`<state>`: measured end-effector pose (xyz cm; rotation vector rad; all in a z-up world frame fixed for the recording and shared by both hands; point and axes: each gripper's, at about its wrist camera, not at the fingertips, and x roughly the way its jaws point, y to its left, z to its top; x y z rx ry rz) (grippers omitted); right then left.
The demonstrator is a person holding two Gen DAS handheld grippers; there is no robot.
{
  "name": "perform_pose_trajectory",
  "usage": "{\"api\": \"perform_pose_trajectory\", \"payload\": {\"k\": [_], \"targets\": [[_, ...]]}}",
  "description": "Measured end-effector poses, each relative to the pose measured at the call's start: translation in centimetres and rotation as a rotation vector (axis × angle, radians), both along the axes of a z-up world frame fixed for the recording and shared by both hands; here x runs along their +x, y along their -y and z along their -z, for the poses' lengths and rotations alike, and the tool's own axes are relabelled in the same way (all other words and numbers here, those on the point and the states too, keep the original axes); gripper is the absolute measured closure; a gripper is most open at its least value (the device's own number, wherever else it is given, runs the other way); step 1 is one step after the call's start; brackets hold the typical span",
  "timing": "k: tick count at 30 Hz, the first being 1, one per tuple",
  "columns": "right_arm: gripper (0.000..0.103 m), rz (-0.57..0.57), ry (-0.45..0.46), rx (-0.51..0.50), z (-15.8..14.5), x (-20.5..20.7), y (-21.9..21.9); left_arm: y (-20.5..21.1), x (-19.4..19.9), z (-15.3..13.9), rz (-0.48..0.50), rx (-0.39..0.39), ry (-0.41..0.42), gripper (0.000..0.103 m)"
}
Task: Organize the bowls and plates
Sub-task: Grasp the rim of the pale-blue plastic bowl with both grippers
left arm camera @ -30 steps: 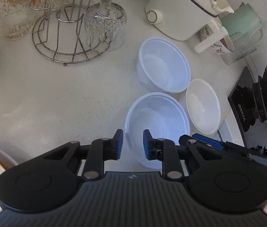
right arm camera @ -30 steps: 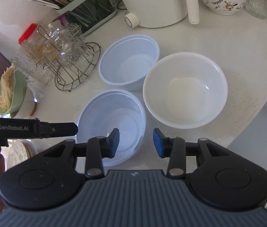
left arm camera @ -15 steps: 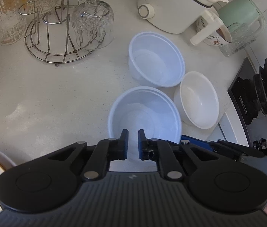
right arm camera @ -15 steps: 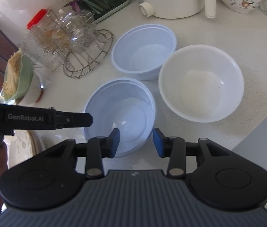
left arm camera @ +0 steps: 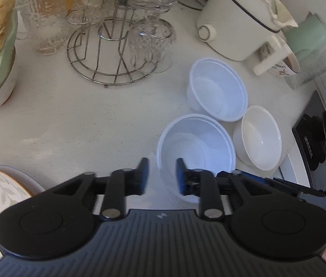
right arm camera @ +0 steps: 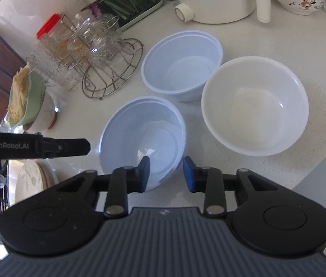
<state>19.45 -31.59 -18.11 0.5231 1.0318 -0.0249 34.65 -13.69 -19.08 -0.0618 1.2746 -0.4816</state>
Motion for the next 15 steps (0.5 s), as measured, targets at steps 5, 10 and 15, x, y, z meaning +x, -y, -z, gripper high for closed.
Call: {"api": "perform_pose_trajectory", "payload": {"k": [5, 10, 15], "targets": [[0.069, 0.022, -0.006, -0.019, 0.4, 0.6, 0.3, 0.4, 0.7, 1.3, 0.000, -0.018, -0.017, 0.063], [0.080, 0.020, -0.007, -0.011, 0.8, 0.9, 0.1, 1.1, 0.9, 2.1, 0.004, -0.004, 0.016, 0.092], [0.080, -0.011, 0.001, -0.024, 0.6, 1.4, -0.6, -0.1, 1.2, 2.1, -0.006, -0.004, 0.016, 0.095]]}}
